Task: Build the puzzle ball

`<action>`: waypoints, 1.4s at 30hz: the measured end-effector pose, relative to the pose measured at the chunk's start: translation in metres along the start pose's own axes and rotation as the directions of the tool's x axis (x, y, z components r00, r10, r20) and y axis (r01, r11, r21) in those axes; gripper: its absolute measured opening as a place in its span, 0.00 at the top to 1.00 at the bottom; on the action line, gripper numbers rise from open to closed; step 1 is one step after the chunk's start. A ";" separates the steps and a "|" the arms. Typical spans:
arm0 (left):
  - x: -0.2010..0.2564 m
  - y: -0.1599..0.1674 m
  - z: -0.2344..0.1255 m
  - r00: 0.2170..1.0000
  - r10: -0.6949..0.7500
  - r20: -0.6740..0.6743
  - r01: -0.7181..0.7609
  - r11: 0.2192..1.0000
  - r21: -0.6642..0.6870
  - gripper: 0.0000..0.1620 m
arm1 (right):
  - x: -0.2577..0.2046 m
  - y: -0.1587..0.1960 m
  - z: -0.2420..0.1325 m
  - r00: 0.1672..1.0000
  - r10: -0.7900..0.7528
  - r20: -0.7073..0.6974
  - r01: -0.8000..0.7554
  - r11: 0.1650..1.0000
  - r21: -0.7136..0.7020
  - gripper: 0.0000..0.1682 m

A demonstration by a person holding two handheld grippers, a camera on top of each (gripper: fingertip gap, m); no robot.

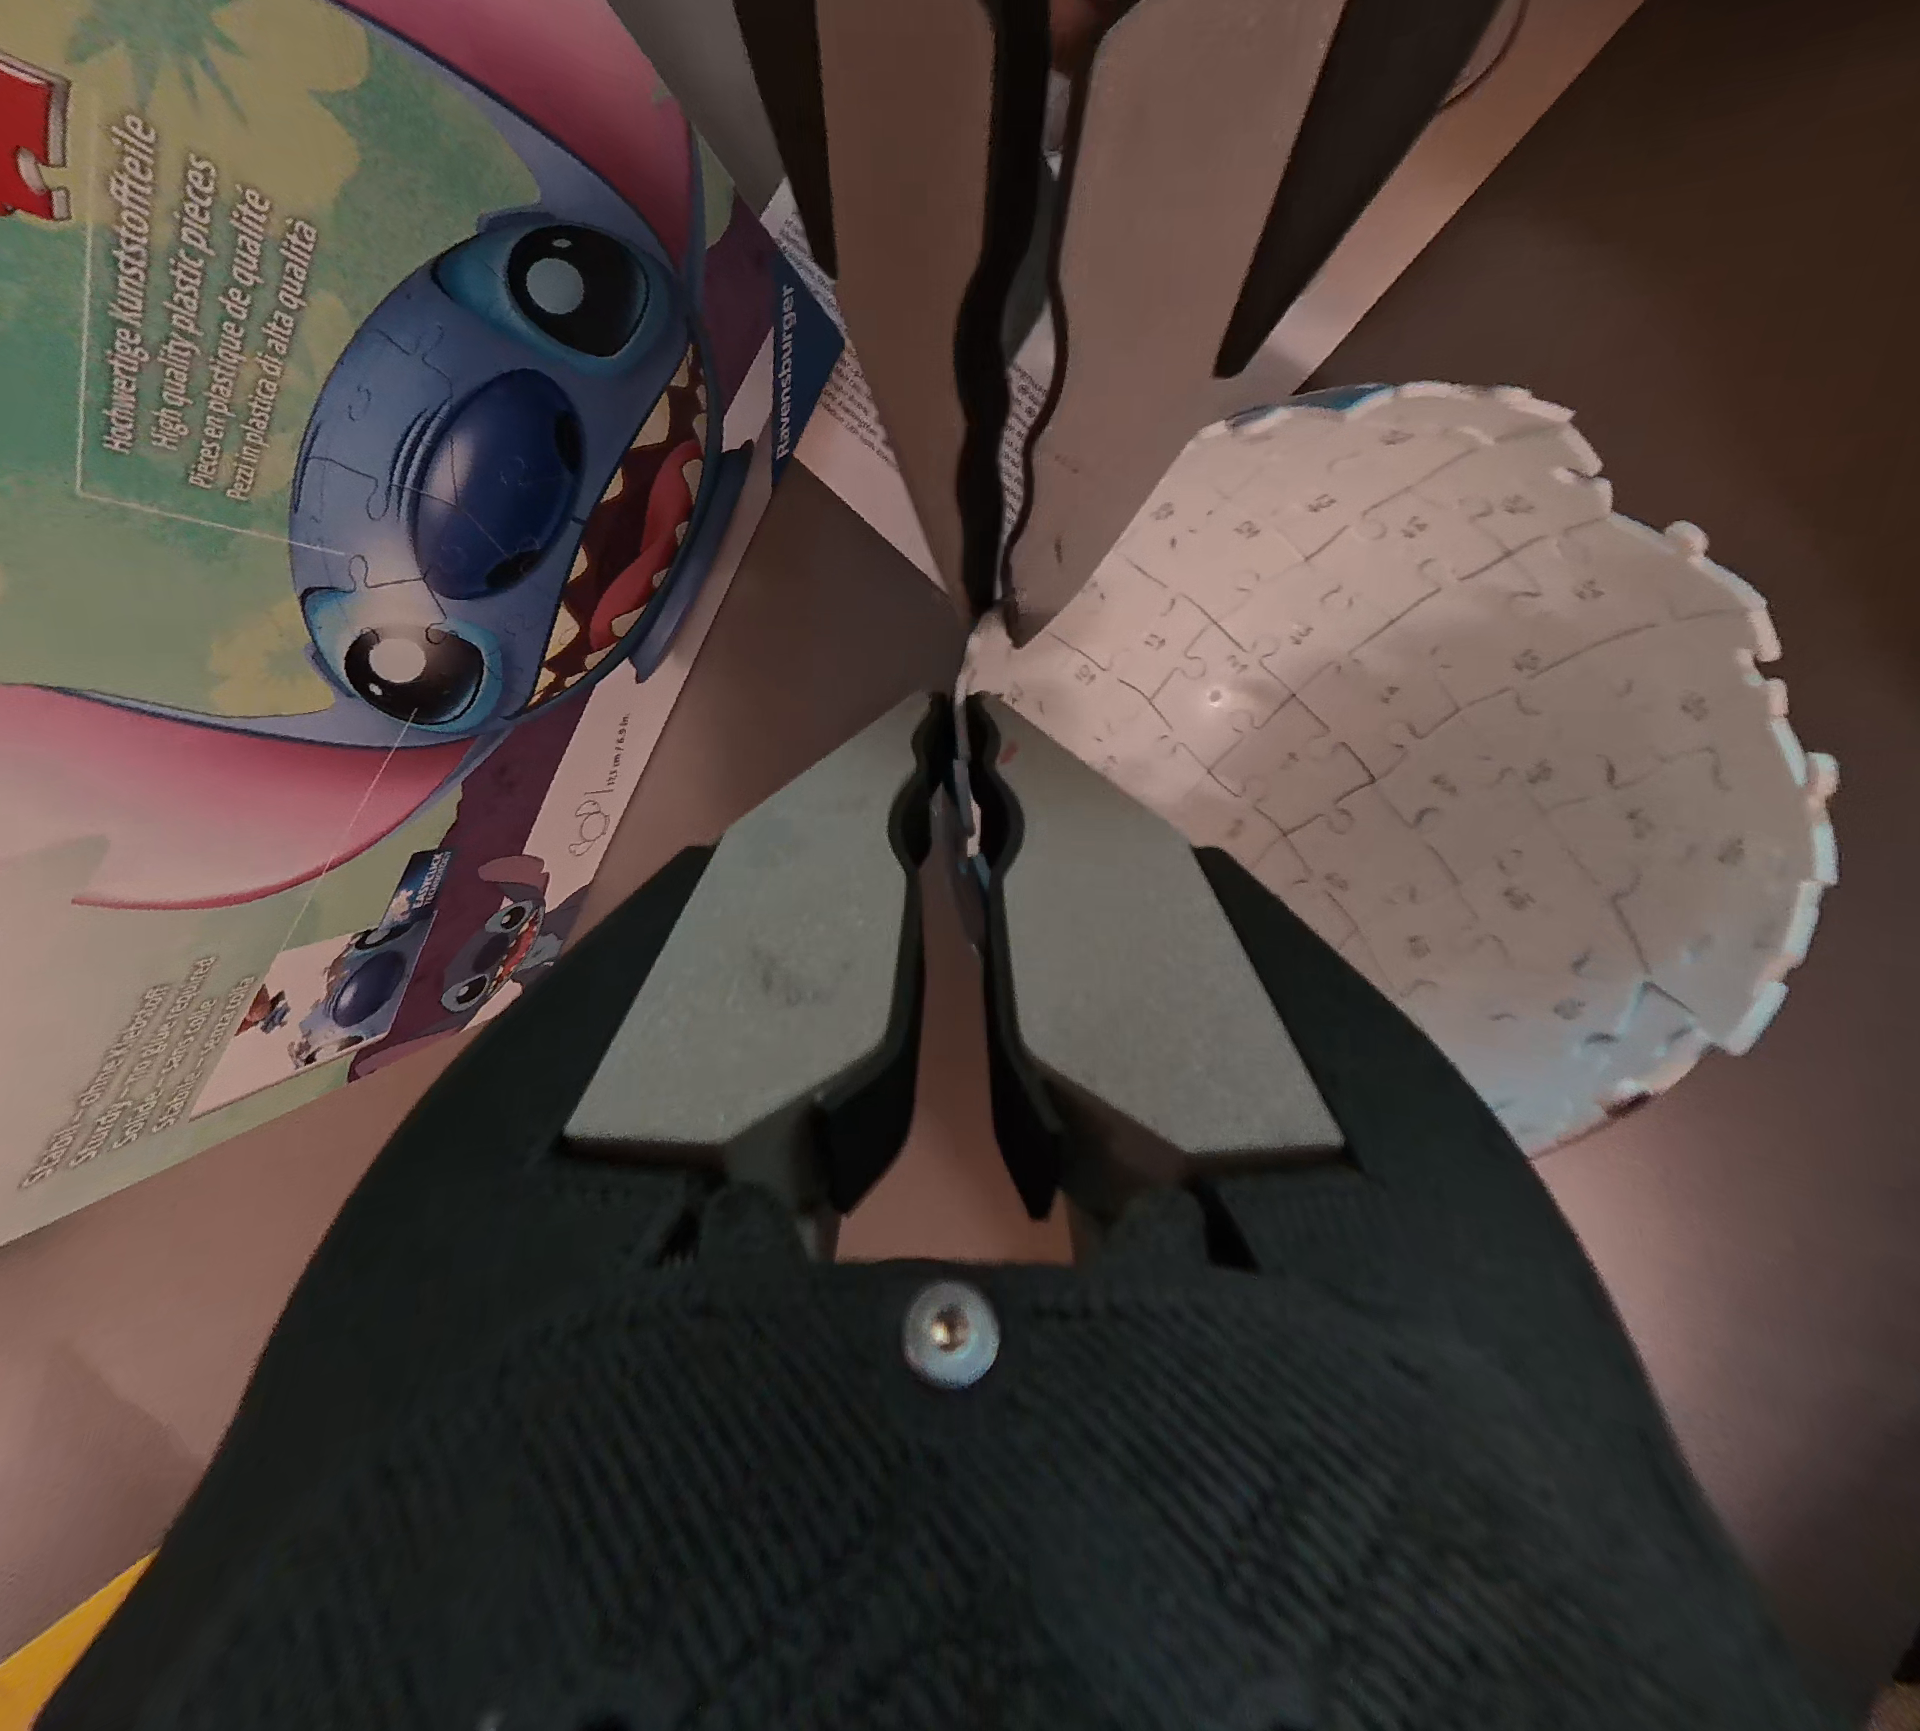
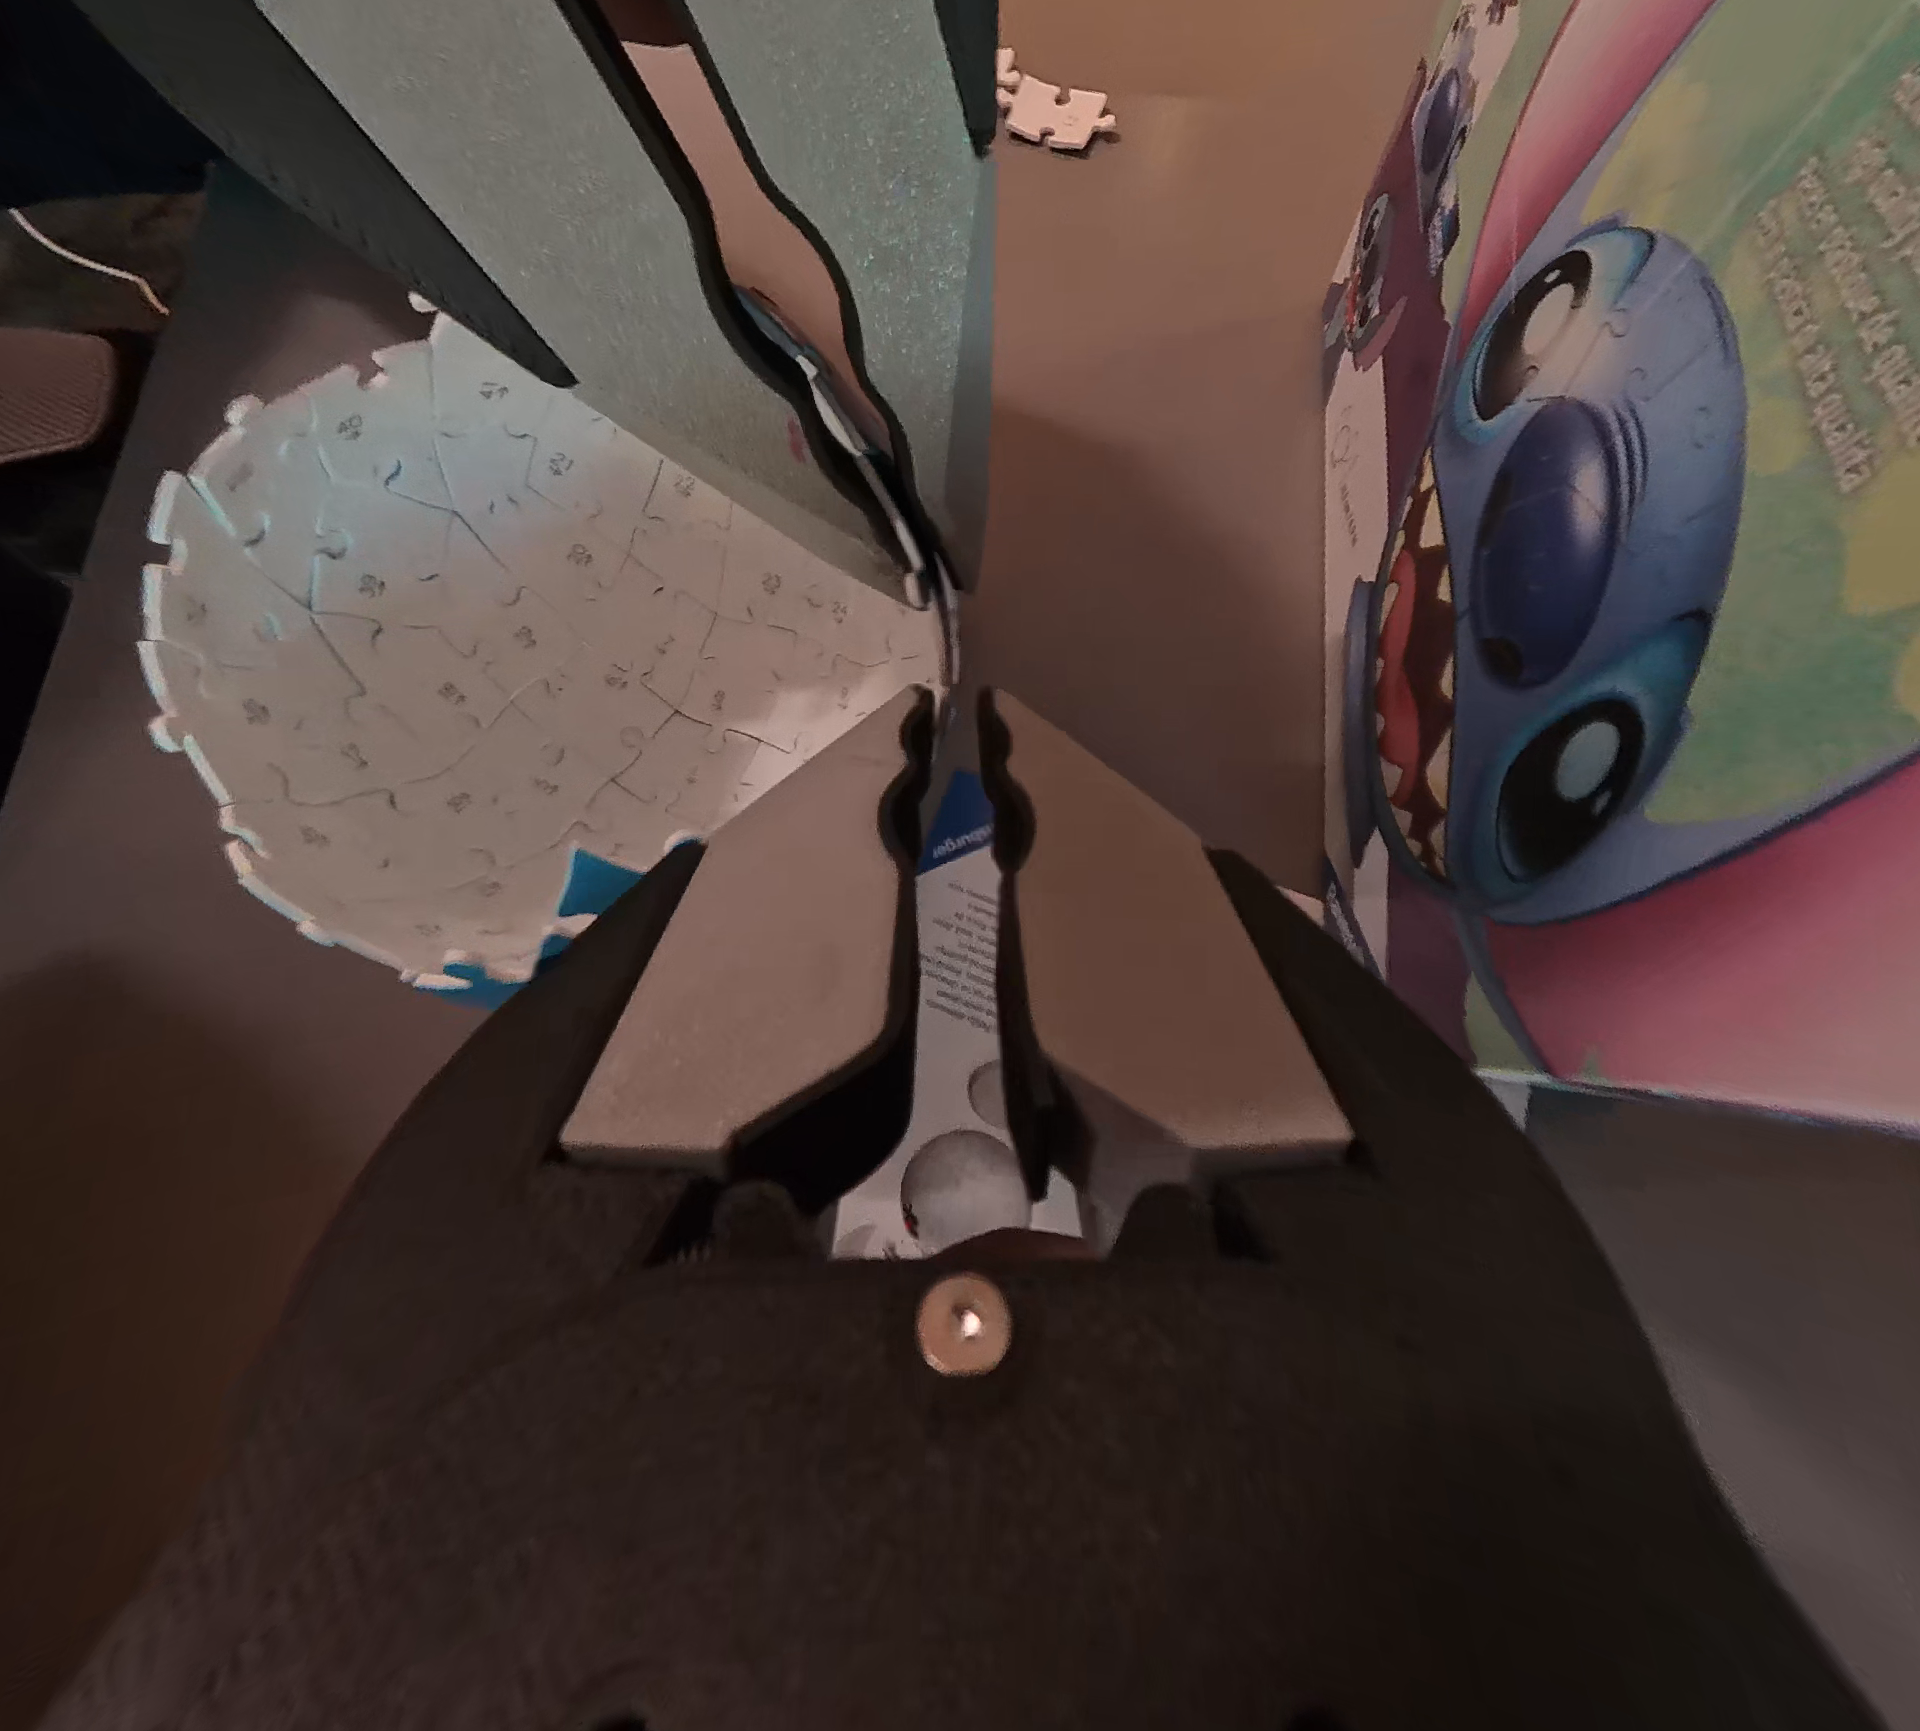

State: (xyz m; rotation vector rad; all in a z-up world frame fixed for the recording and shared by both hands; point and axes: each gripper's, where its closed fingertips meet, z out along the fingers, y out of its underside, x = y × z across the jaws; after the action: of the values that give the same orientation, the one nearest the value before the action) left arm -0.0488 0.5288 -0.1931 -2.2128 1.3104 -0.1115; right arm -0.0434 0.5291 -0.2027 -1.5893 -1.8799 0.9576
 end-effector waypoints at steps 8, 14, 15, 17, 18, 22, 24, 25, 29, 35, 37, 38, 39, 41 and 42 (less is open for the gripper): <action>0.000 0.000 0.001 1.000 -0.012 -0.007 0.012 1.000 0.005 0.98 | -0.001 -0.001 0.001 1.000 -0.026 0.003 0.026 1.000 0.015 1.00; 0.003 0.003 0.004 1.000 0.010 -0.015 -0.011 1.000 -0.021 0.98 | -0.005 -0.003 0.002 0.999 -0.031 0.024 0.030 0.999 0.024 0.96; 0.003 0.003 0.003 1.000 0.012 -0.016 -0.013 1.000 -0.020 0.98 | -0.005 -0.003 0.001 0.999 -0.027 0.027 0.026 0.999 0.026 0.95; 0.003 0.003 -0.001 1.000 0.010 -0.017 -0.010 1.000 -0.012 0.98 | -0.005 -0.005 0.000 0.999 -0.031 0.034 0.030 0.999 0.035 0.92; 0.002 0.002 -0.004 1.000 0.005 -0.021 -0.006 1.000 -0.007 0.98 | -0.008 -0.007 0.000 0.998 -0.039 0.046 0.037 0.998 0.049 0.90; 0.001 0.007 -0.011 0.999 -0.007 -0.035 0.006 1.000 -0.020 0.98 | -0.006 -0.013 0.000 0.994 -0.104 0.011 0.103 0.991 0.082 0.92; 0.002 0.010 -0.013 0.999 -0.009 -0.040 0.008 0.999 -0.033 0.97 | -0.007 -0.016 0.001 0.992 -0.130 0.002 0.129 0.986 0.101 0.94; 0.002 0.012 -0.014 0.999 -0.010 -0.039 0.008 0.999 -0.040 0.97 | -0.007 -0.017 0.001 0.991 -0.137 0.000 0.136 0.985 0.106 0.95; 0.003 0.012 -0.013 1.000 0.001 -0.028 -0.002 0.999 -0.053 0.95 | -0.004 -0.021 -0.001 0.989 -0.145 -0.026 0.147 0.982 0.120 0.96; 0.004 0.017 -0.014 0.999 -0.001 -0.034 -0.002 0.997 -0.078 0.93 | -0.008 -0.032 -0.002 0.984 -0.170 -0.044 0.175 0.973 0.152 0.94; 0.004 0.018 -0.016 0.999 -0.001 -0.032 -0.001 0.997 -0.083 0.92 | -0.007 -0.029 0.001 0.981 -0.185 -0.064 0.191 0.974 0.125 0.96; 0.004 0.019 -0.016 1.000 0.000 -0.027 -0.003 0.996 -0.089 0.92 | -0.005 -0.028 0.003 0.979 -0.189 -0.078 0.197 0.974 0.109 0.97; 0.003 0.020 -0.018 1.000 0.004 -0.021 -0.006 0.995 -0.096 0.92 | -0.005 -0.026 0.005 0.978 -0.191 -0.085 0.200 0.975 0.100 0.97; 0.003 0.022 -0.021 1.000 0.011 -0.008 -0.012 0.994 -0.105 0.91 | -0.006 -0.028 0.005 0.978 -0.192 -0.085 0.201 0.974 0.108 0.98; 0.003 0.022 -0.024 1.000 0.012 -0.005 -0.012 0.995 -0.103 0.91 | -0.006 -0.029 0.005 0.978 -0.191 -0.084 0.200 0.973 0.114 0.98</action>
State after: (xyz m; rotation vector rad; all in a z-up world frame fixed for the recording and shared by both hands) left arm -0.0724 0.5088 -0.1847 -2.2916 1.3598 -0.0447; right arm -0.0641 0.5202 -0.1830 -1.3228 -1.8509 0.8985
